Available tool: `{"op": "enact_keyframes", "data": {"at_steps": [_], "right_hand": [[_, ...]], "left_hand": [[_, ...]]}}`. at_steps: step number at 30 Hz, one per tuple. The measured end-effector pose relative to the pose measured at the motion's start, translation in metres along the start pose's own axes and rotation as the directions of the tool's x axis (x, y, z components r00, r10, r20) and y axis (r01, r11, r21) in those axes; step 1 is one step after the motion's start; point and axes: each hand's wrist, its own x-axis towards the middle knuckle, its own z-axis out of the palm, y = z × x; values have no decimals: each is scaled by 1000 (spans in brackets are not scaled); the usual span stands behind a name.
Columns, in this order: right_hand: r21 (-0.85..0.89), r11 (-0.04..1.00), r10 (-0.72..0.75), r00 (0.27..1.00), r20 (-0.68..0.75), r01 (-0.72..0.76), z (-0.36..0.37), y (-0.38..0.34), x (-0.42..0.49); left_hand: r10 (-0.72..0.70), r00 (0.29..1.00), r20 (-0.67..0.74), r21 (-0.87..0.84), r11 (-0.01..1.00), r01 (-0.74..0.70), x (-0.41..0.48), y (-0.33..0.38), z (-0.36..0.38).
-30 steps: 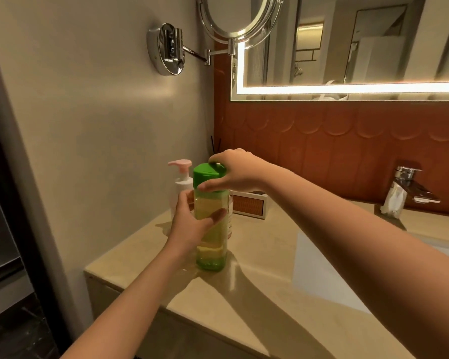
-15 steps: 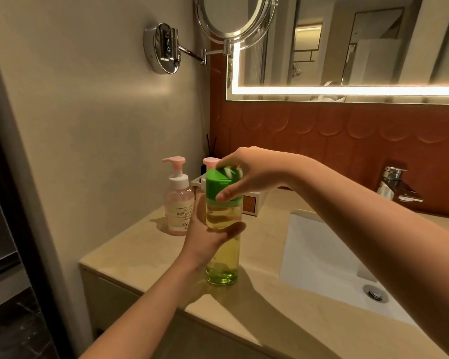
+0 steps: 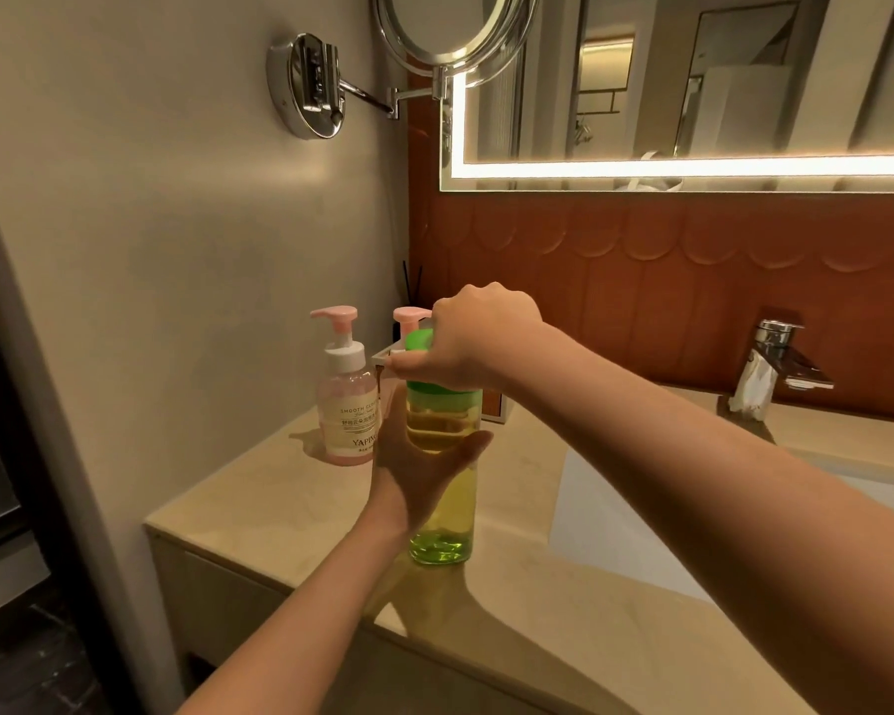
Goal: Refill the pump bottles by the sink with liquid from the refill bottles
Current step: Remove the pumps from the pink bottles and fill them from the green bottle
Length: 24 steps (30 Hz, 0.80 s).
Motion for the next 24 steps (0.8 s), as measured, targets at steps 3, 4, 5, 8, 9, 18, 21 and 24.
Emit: {"op": "enact_keyframes", "data": {"at_steps": [3, 4, 5, 8, 9, 18, 21, 24], "right_hand": [[98, 993, -69, 996, 51, 64, 2, 9, 0], [141, 986, -97, 991, 88, 84, 2, 13, 1], [202, 974, -129, 982, 141, 99, 1, 17, 1], [372, 921, -246, 914, 323, 116, -11, 31, 3], [392, 910, -288, 884, 367, 134, -17, 36, 4], [203, 978, -36, 919, 394, -48, -28, 15, 4], [1, 999, -39, 976, 216, 40, -20, 6, 9], [64, 996, -77, 929, 363, 57, -28, 10, 14]], "left_hand": [[-31, 999, 35, -65, 997, 33, 1, -1, -2], [-34, 999, 41, -74, 997, 37, 1, -2, -3], [-34, 998, 50, -82, 996, 38, 1, -3, -3], [-45, 996, 78, -102, 993, 53, 0, -5, -3], [-42, 996, 82, -100, 994, 50, 0, -5, -3], [-73, 995, 62, -51, 996, 76, -1, -3, 2], [0, 998, 62, 15, 1000, -1, -1, -2, 5], [36, 997, 69, 20, 999, -38, 0, -3, 3]]}}
